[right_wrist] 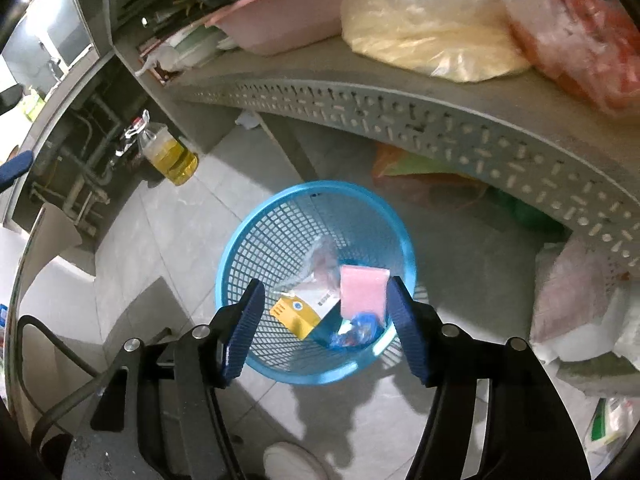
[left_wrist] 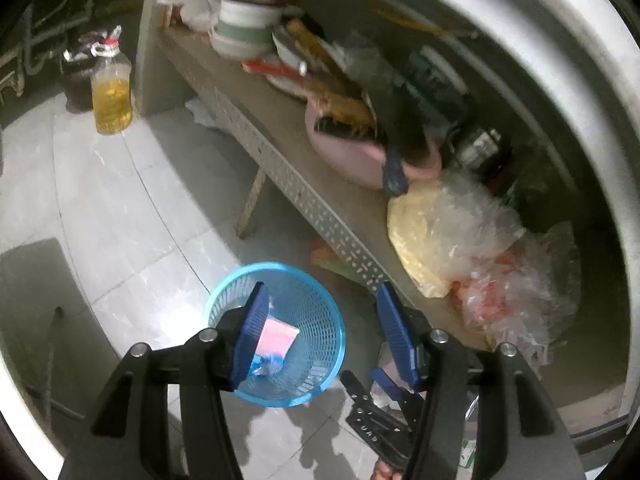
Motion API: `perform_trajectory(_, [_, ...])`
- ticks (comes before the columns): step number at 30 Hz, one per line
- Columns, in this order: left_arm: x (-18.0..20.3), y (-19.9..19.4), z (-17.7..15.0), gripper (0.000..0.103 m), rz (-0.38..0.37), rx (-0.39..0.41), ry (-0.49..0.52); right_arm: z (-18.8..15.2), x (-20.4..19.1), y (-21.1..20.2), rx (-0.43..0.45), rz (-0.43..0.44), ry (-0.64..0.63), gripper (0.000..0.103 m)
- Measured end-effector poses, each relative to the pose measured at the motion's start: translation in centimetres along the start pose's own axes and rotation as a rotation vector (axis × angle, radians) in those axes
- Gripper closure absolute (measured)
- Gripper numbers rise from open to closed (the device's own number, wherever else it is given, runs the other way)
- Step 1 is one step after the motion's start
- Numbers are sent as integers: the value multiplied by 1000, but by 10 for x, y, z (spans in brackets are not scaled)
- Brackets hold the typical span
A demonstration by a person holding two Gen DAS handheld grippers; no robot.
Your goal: Collect trash
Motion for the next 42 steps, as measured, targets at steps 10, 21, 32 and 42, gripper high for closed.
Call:
perform_trajectory(10, [-9, -95, -17, 39, 10, 141, 43, -7, -22, -39, 43, 36, -22, 39])
perform_trajectory(21, [-41, -214, -72, 29, 102, 325, 74, -13, -116, -132, 168, 89, -295, 21])
perform_trajectory(32, [-86, -298, -129, 25, 200, 434, 59, -48, -194, -173, 143, 233, -482, 19])
perform_trajectory(42, [-127, -343, -166, 24, 254, 486, 9, -77, -244, -188, 115, 304, -595, 19])
Point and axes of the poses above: each gripper's, at about its wrist camera, not at the fingertips, and y roughly the way its jaws point, x to its right, z to its top, the point moved 8 cm from there along y, roughly the way its jaws point, and after that the axes turned 5 degrees about -y, right-handed, at the moved point
